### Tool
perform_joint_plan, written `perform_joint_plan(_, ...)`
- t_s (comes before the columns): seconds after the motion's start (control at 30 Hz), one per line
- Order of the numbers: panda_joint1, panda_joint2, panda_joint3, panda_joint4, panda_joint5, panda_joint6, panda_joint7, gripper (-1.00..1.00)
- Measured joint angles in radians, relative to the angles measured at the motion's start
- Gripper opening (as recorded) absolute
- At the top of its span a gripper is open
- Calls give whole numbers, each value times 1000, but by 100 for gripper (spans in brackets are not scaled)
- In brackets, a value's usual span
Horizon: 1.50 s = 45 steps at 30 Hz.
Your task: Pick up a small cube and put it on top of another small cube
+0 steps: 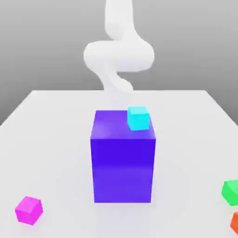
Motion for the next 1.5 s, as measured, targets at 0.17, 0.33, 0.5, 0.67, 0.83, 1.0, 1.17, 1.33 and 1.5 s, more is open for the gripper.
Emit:
perform_joint_plan(0.17, 12, 186, -90, -20, 44, 66, -71, 0)
perform_joint_plan(0.33, 17, 367, -174, -40, 95, 128, -145, 0)
perform_joint_plan(0.5, 3, 549, -238, -59, 158, 191, -229, 0)
perform_joint_plan(0.67, -53, 731, -273, -79, 214, 254, -307, 0)
perform_joint_plan(0.83, -102, 906, -291, -100, 234, 321, -359, 0)
perform_joint_plan(1.0, -166, 1081, -266, -95, 278, 418, -416, 0)
perform_joint_plan(1.17, -221, 1178, -200, -72, 336, 490, -460, -100)
perform_joint_plan(1.33, -222, 1178, -200, -72, 334, 489, -459, -100)
perform_joint_plan(1.5, -145, 1029, -276, -109, 227, 379, -390, -100)
